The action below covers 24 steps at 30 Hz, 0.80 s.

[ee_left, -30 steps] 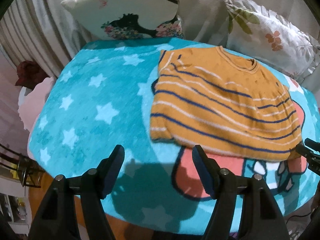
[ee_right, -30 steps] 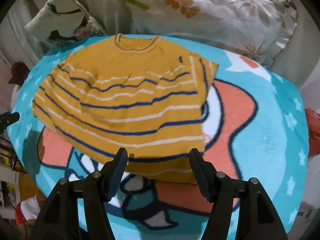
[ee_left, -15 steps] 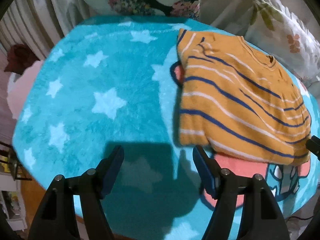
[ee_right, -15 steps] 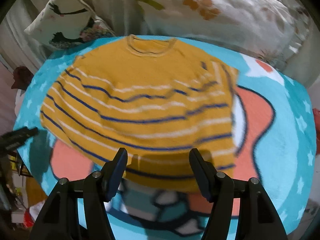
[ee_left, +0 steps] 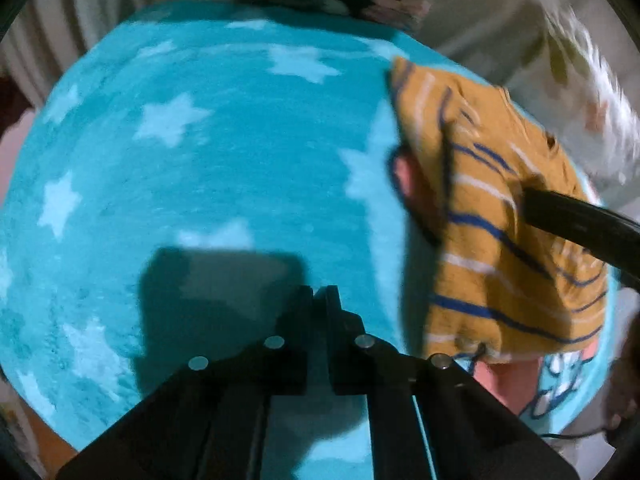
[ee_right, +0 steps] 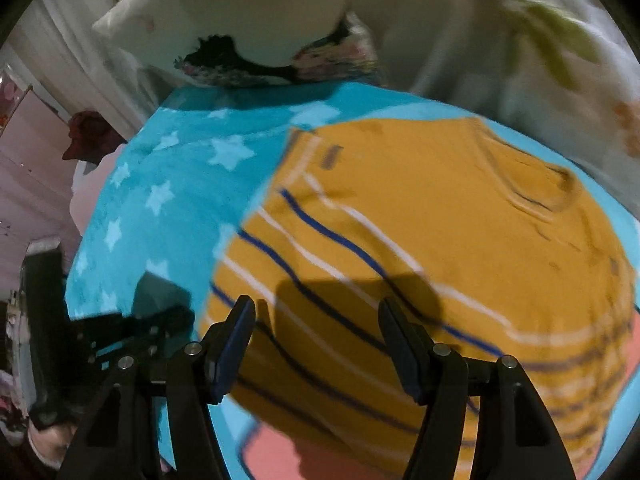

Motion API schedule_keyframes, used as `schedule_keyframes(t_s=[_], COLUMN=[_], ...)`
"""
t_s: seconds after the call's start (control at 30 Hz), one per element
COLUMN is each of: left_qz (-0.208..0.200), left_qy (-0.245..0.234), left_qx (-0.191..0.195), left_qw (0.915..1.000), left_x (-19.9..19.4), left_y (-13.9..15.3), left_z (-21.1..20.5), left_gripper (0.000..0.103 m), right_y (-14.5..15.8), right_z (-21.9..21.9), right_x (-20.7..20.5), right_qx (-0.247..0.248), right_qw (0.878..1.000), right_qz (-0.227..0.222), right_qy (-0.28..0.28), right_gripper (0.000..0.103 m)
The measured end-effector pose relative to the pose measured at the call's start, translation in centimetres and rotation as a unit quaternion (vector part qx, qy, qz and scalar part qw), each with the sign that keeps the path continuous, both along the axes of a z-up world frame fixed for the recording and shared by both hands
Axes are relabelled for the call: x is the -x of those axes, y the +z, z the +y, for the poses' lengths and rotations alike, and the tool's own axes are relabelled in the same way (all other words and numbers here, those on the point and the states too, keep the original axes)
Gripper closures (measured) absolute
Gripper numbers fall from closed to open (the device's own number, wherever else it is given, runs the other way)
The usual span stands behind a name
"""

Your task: Fold small clothes

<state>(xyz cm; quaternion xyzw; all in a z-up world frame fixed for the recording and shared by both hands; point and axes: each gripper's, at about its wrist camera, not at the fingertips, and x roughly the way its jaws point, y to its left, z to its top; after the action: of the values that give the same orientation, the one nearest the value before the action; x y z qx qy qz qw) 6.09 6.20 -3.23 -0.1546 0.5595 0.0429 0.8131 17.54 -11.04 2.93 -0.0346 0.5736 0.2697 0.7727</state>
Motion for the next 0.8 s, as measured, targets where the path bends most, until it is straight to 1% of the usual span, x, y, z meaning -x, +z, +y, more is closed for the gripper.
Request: schedule_keyframes(t_s=[0.07, 0.1, 0.13, 0.17, 0.2, 0.23, 0.27, 0.33, 0.37, 0.43, 0.47, 0.5, 0.53, 0.57, 0.6, 0.63, 0.67, 0.7, 0.77, 0.8], left_qz=[-0.016, -0.025, -0.031, -0.035, -0.041, -0.044, -0.046, -0.047, -0.046, -0.043, -0.041, -0.039, -0.037, -0.036, -0.035, -0.035, -0.034, -0.034, -0.033, -0.033], left_qy=[0.006, 0.01, 0.016, 0.023, 0.032, 0.037, 0.04, 0.045, 0.049, 0.052, 0.054, 0.056, 0.057, 0.057, 0.058, 0.057, 0.057, 0.056, 0.056, 0.055], left_qx=[-0.002, 0.001, 0.01, 0.019, 0.028, 0.035, 0.042, 0.05, 0.055, 0.068, 0.073, 0.077, 0.081, 0.085, 0.088, 0.09, 0.09, 0.089, 0.087, 0.086], left_qw=[0.9999, 0.9996, 0.9994, 0.9989, 0.9983, 0.9977, 0.9973, 0.9966, 0.9962, 0.9954, 0.995, 0.9947, 0.9944, 0.9941, 0.9938, 0.9937, 0.9938, 0.9939, 0.9941, 0.9942], left_x=[0.8, 1.4, 1.9, 2.4, 2.9, 3.2, 3.7, 4.1, 4.4, 4.3, 4.4, 4.5, 4.3, 4.3, 4.3, 4.1, 3.9, 3.7, 3.5, 3.4], left_y=[0.9, 1.5, 1.8, 2.0, 2.2, 2.3, 2.3, 2.3, 2.2, 1.9, 1.8, 1.6, 1.4, 1.3, 1.2, 1.2, 1.2, 1.2, 1.3, 1.4], left_z=[1.3, 2.1, 2.8, 3.4, 4.1, 4.5, 4.8, 5.3, 5.5, 5.7, 5.9, 6.0, 6.1, 6.1, 6.2, 6.1, 6.0, 5.8, 5.4, 5.1], left_gripper=[0.095, 0.088, 0.077, 0.072, 0.067, 0.066, 0.066, 0.065, 0.064, 0.062, 0.062, 0.062, 0.062, 0.062, 0.061, 0.061, 0.061, 0.061, 0.061, 0.06], right_y=[-1.0, -1.4, -1.6, -1.9, -2.1, -2.5, -3.0, -3.7, -4.3, -5.0, -4.9, -4.8, -4.8, -4.7, -4.6, -4.5, -4.4, -4.1, -3.4, -3.0], right_z=[2.4, 3.1, 3.8, 4.4, 5.2, 6.0, 6.9, 8.3, 9.2, 10.2, 10.3, 10.4, 10.3, 10.1, 9.7, 9.2, 9.0, 8.4, 7.4, 6.7], right_x=[-1.3, -1.7, -2.0, -2.2, -2.3, -2.3, -2.0, -1.7, -1.3, -0.6, -0.4, -0.3, -0.2, -0.2, -0.2, -0.2, -0.2, -0.2, -0.4, -0.6], right_qx=[0.009, 0.018, 0.026, 0.033, 0.044, 0.063, 0.092, 0.141, 0.18, 0.225, 0.229, 0.231, 0.234, 0.237, 0.234, 0.227, 0.223, 0.216, 0.193, 0.173], right_qw=[1.0, 1.0, 0.999, 0.999, 0.999, 0.998, 0.996, 0.99, 0.983, 0.973, 0.971, 0.97, 0.969, 0.968, 0.969, 0.971, 0.972, 0.973, 0.978, 0.982], right_qz=[0.011, 0.014, 0.016, 0.016, 0.015, 0.011, 0.003, -0.018, -0.035, -0.057, -0.069, -0.07, -0.073, -0.076, -0.075, -0.074, -0.075, -0.074, -0.068, -0.061], right_qy=[-0.002, -0.006, -0.01, -0.014, -0.017, -0.017, -0.015, -0.005, 0.003, 0.008, 0.0, -0.006, -0.013, -0.019, -0.023, -0.024, -0.025, -0.025, -0.029, -0.036], right_gripper=[0.034, 0.034, 0.034, 0.031, 0.024, 0.023, 0.021, 0.021, 0.021, 0.023, 0.028, 0.038, 0.044, 0.054, 0.059, 0.063, 0.071, 0.076, 0.081, 0.082])
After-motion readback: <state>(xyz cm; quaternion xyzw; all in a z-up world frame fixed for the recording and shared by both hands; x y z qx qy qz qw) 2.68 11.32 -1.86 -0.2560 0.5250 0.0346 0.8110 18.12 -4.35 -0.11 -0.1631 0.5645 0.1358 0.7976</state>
